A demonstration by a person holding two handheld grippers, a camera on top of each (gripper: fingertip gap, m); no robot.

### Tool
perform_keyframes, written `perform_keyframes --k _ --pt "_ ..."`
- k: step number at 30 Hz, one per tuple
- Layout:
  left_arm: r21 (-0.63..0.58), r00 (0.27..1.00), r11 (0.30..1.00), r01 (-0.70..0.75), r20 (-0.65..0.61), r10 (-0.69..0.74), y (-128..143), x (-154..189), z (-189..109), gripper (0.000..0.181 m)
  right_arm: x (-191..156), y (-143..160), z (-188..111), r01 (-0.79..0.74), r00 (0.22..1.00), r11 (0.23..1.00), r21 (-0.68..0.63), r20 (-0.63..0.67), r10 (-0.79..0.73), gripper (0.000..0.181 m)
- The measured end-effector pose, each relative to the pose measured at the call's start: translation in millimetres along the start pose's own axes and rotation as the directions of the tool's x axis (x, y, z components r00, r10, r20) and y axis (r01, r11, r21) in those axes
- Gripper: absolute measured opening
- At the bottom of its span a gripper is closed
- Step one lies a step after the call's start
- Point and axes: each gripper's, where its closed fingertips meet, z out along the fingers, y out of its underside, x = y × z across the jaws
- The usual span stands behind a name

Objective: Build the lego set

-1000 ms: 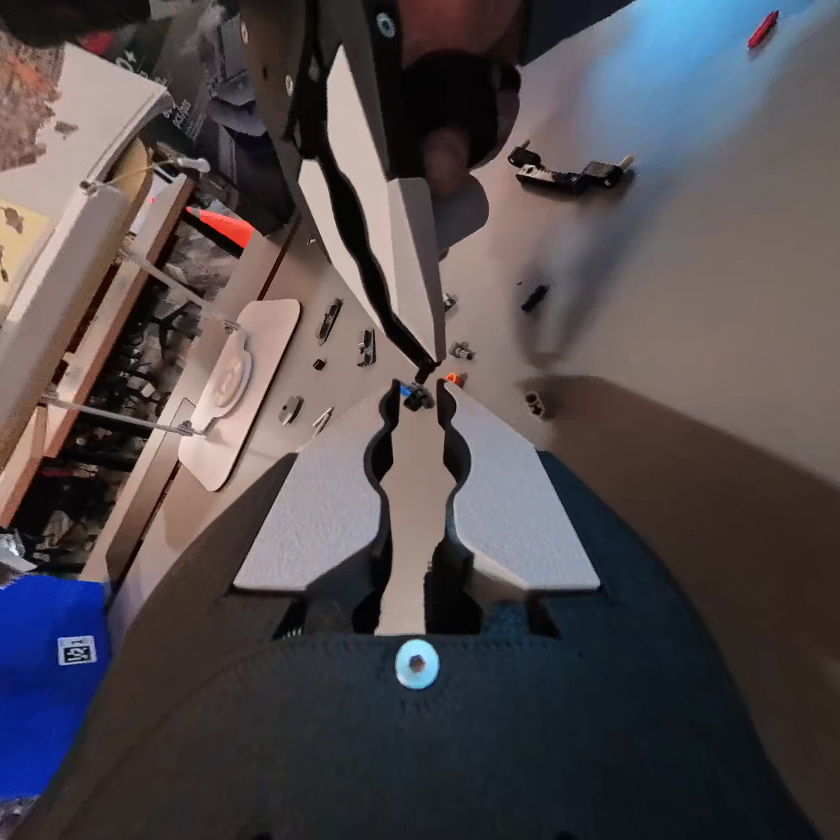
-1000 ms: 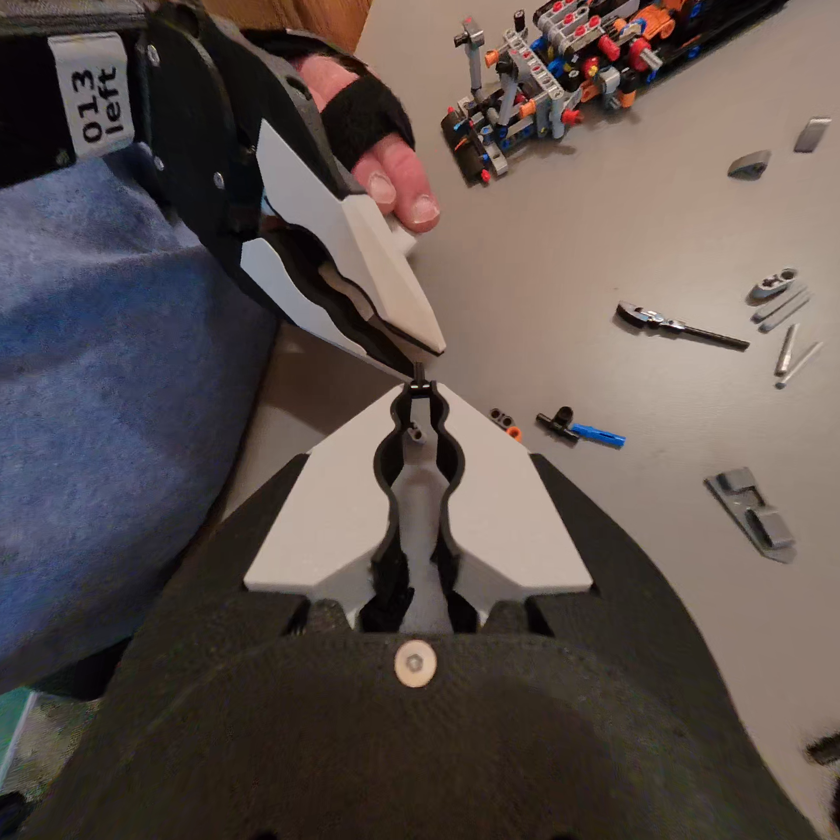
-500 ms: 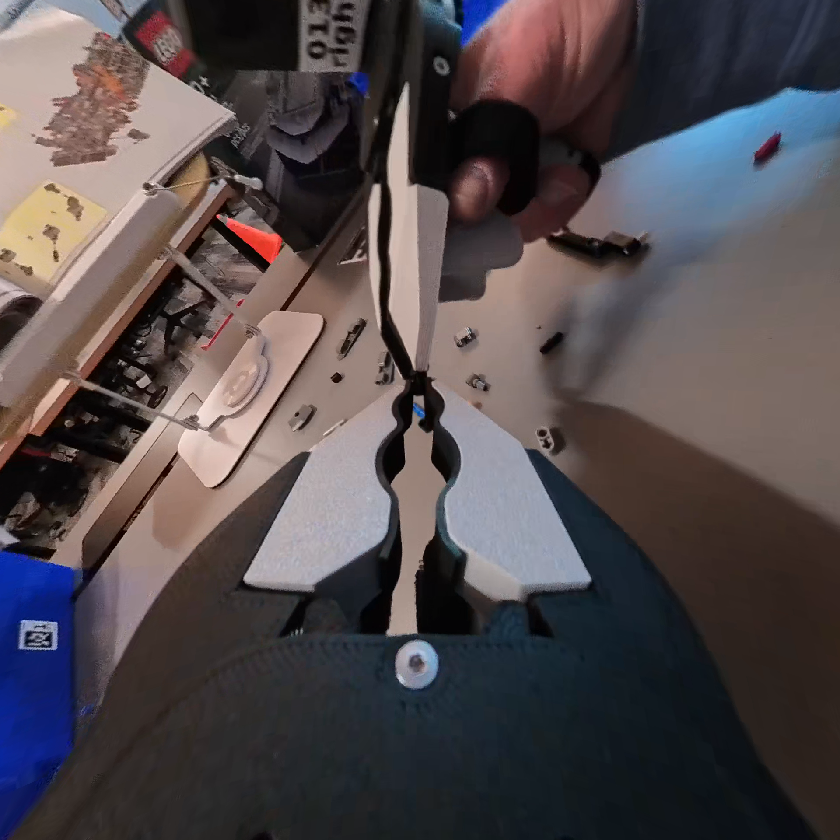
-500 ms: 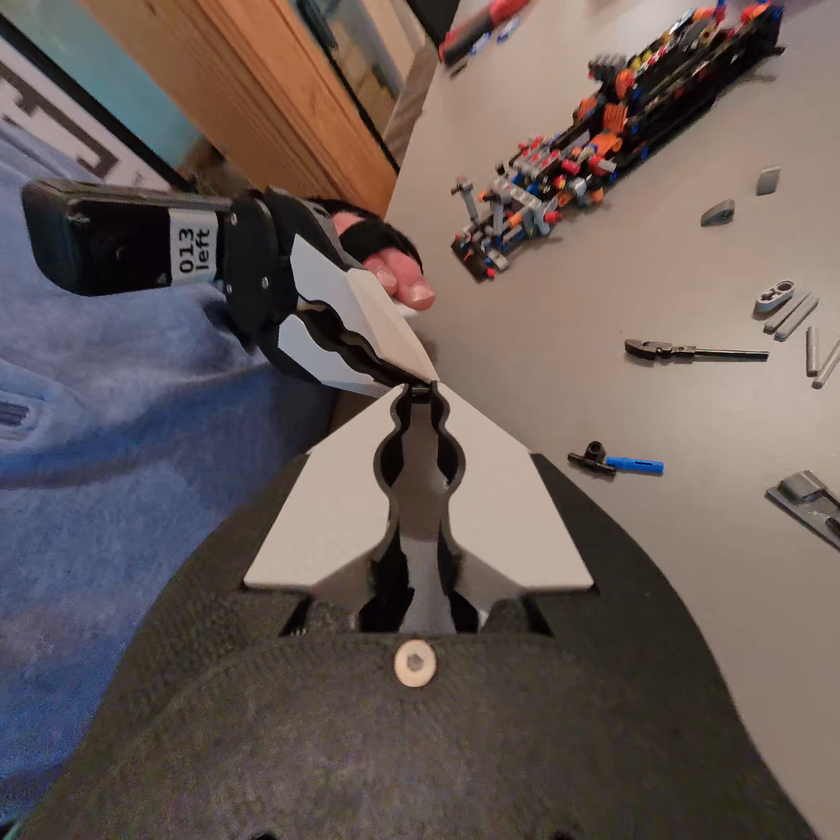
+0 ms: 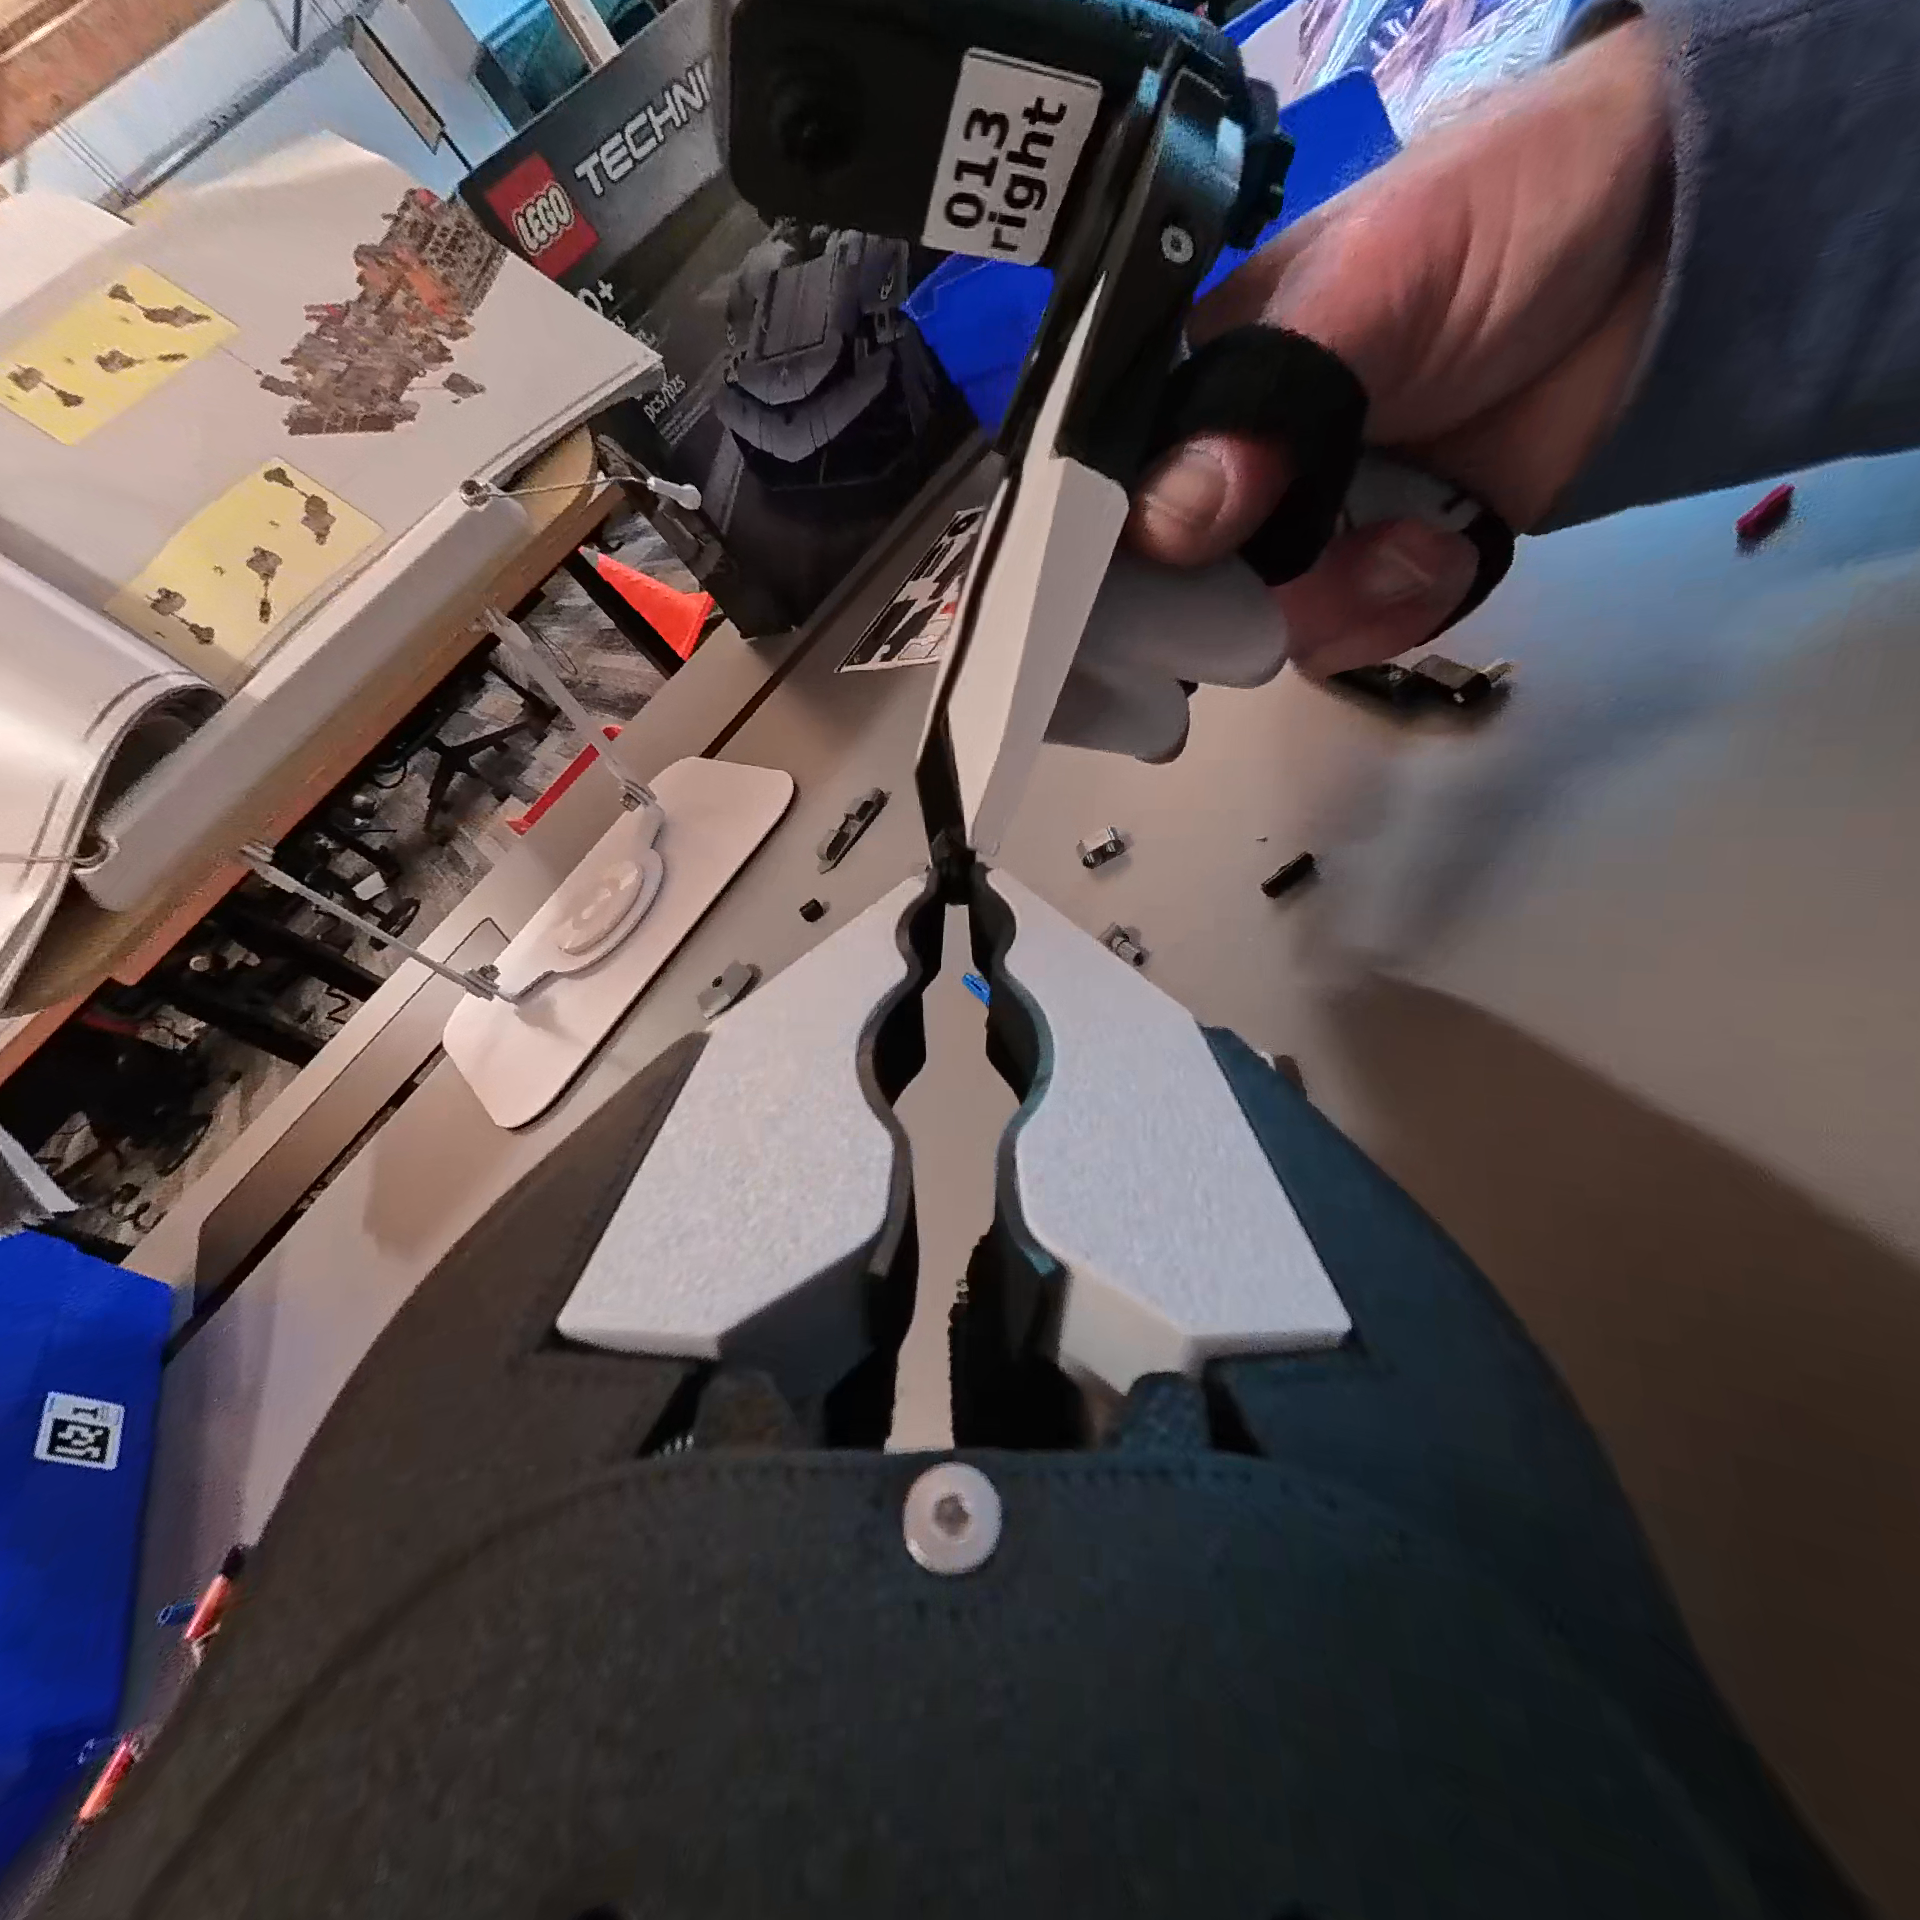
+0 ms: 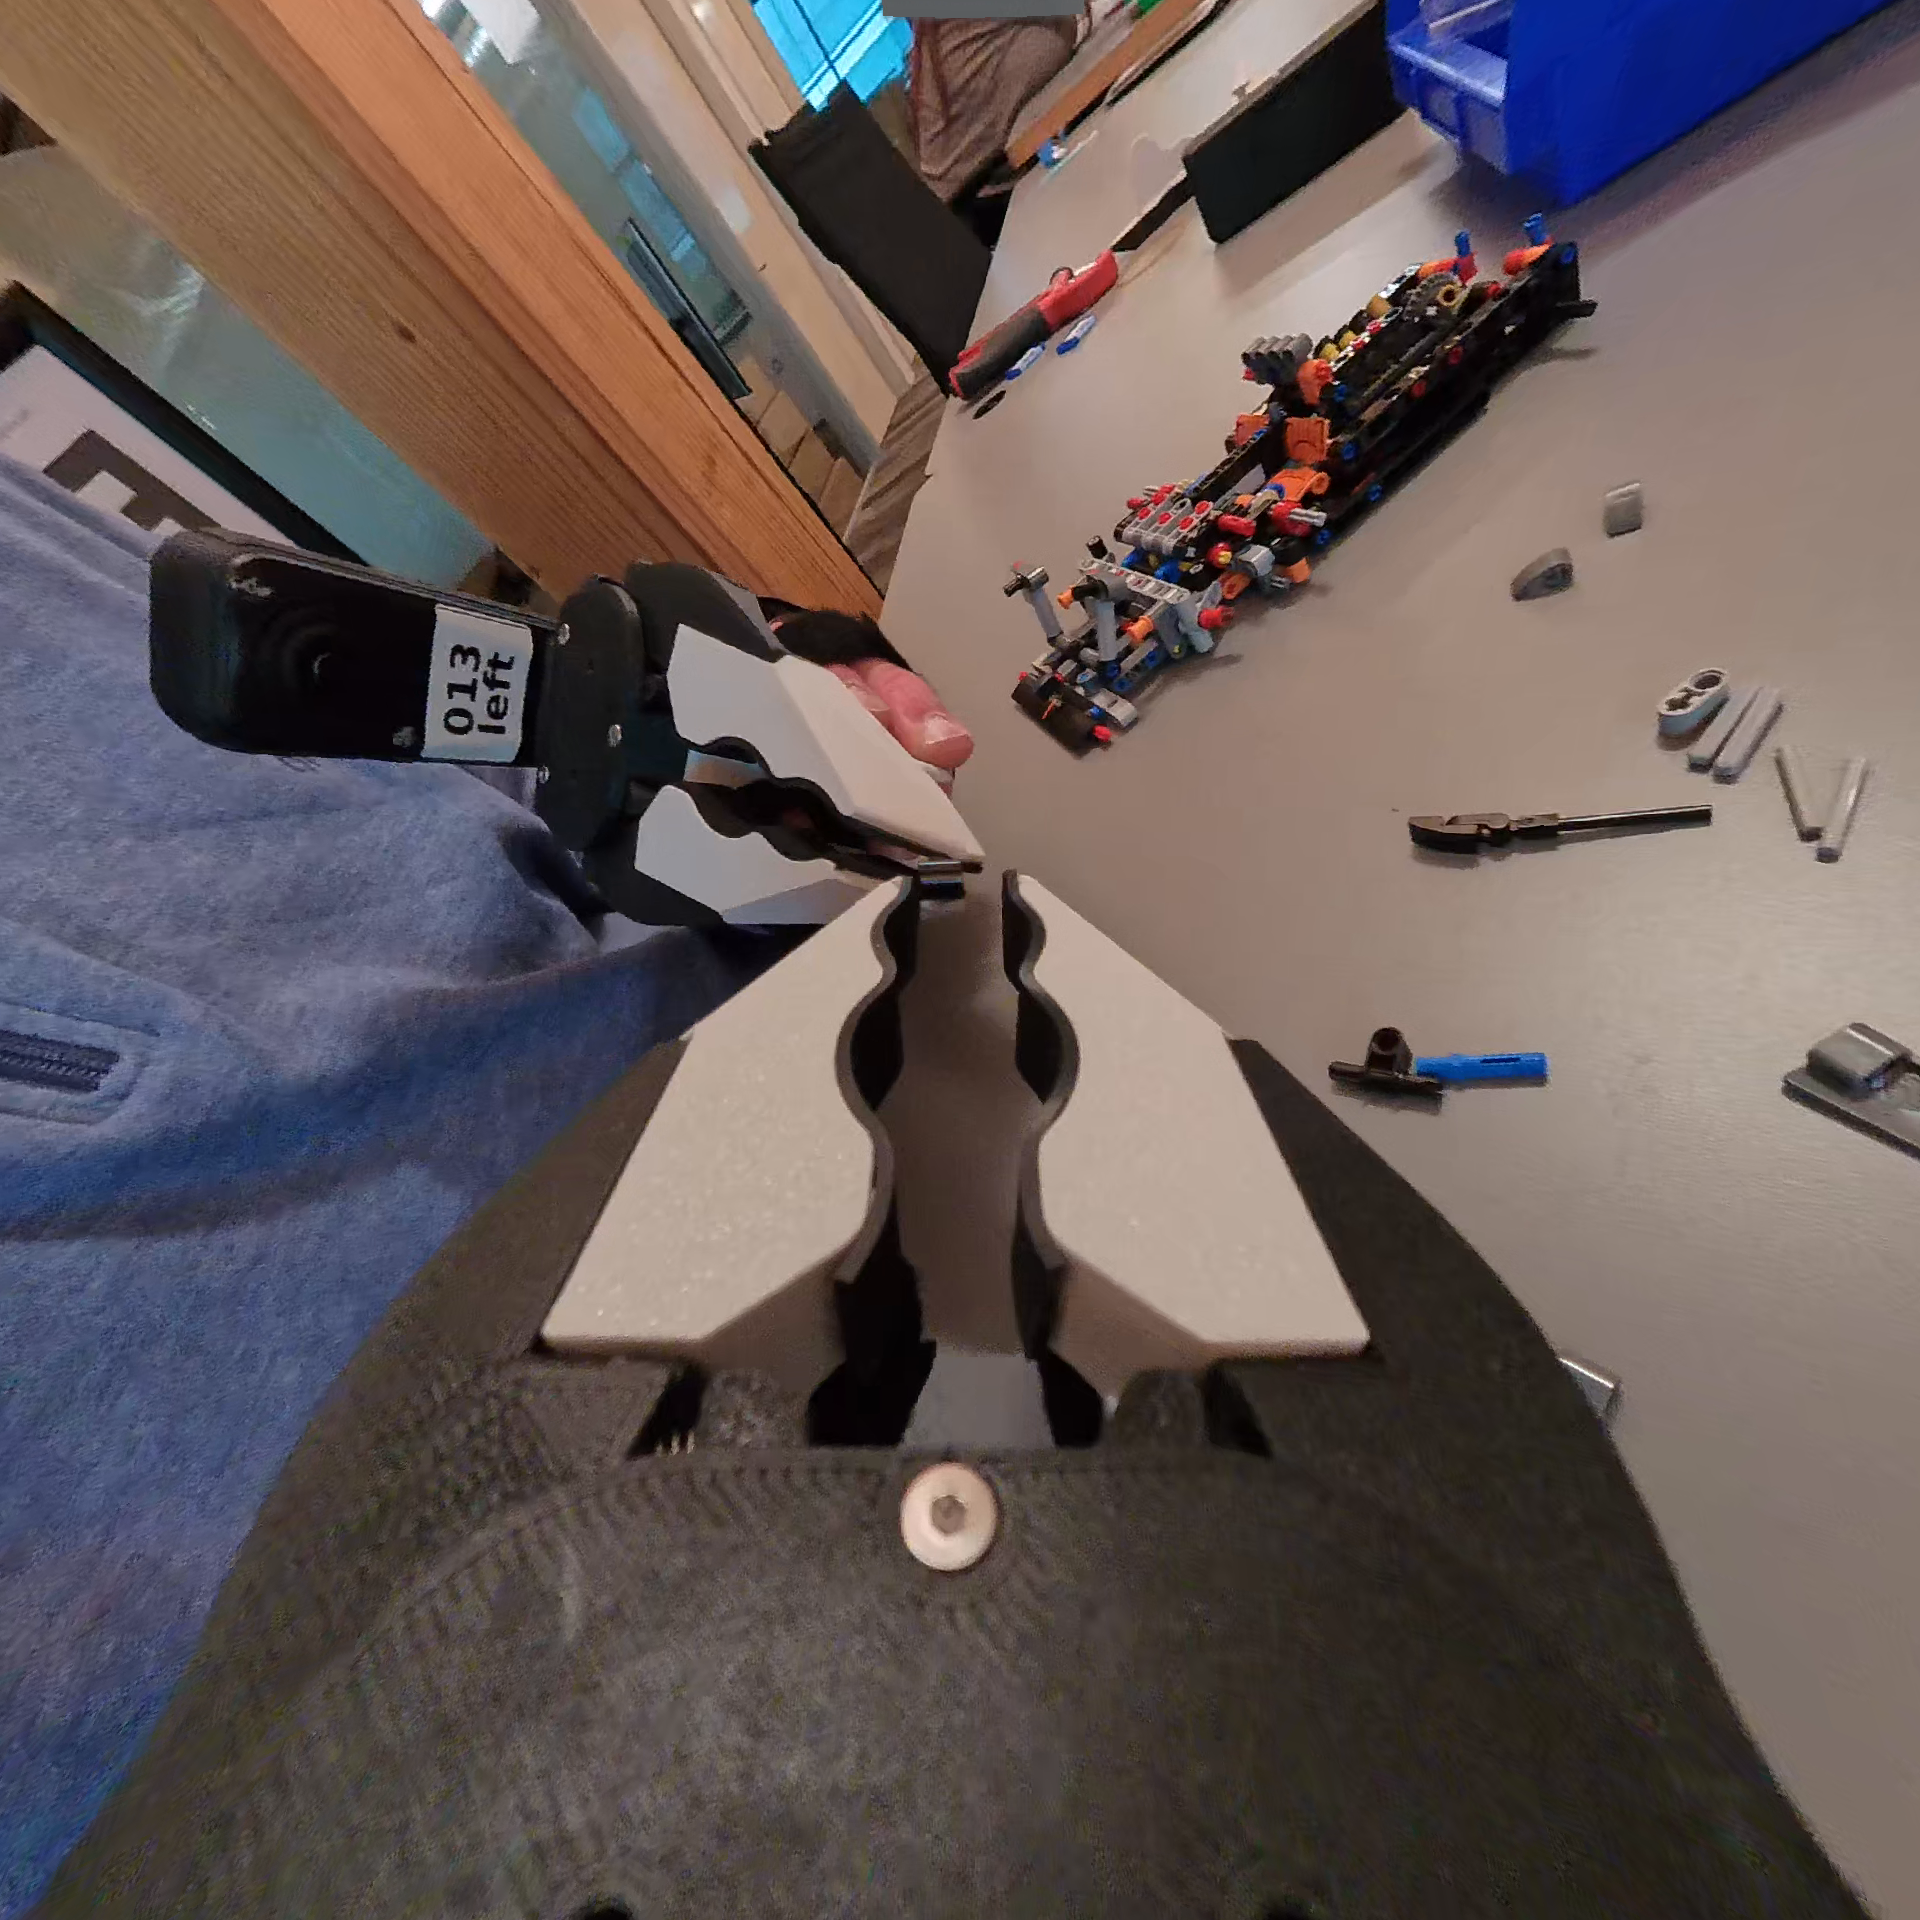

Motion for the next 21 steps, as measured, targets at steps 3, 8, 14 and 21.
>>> perform_keyframes --k 3,8,14,21 --pt "0.008 1.000 1.000 -0.001 -0.010 0.001 -1 1 0 0.003 -4 -1 0 0.007 1.000 1.000 0.020 0.015 -0.007 0.009" --pt "0.020 1.000 1.000 0.005 -0.006 -0.005 -4 -2 -1 0.003 -7 -5 -2 0.024 1.000 0.999 0.045 0.002 -0.024 0.006" --pt "0.021 0.999 0.999 0.028 -0.027 -0.028 -2 1 -1 0.003 -8 -2 -2 0.048 0.998 0.998 0.051 -0.044 -0.046 0.005" --pt "0.005 0.996 0.998 0.057 -0.069 -0.056 4 8 -2 0.008 -6 5 -3 0.047 0.995 0.997 0.055 -0.085 -0.042 0.005"
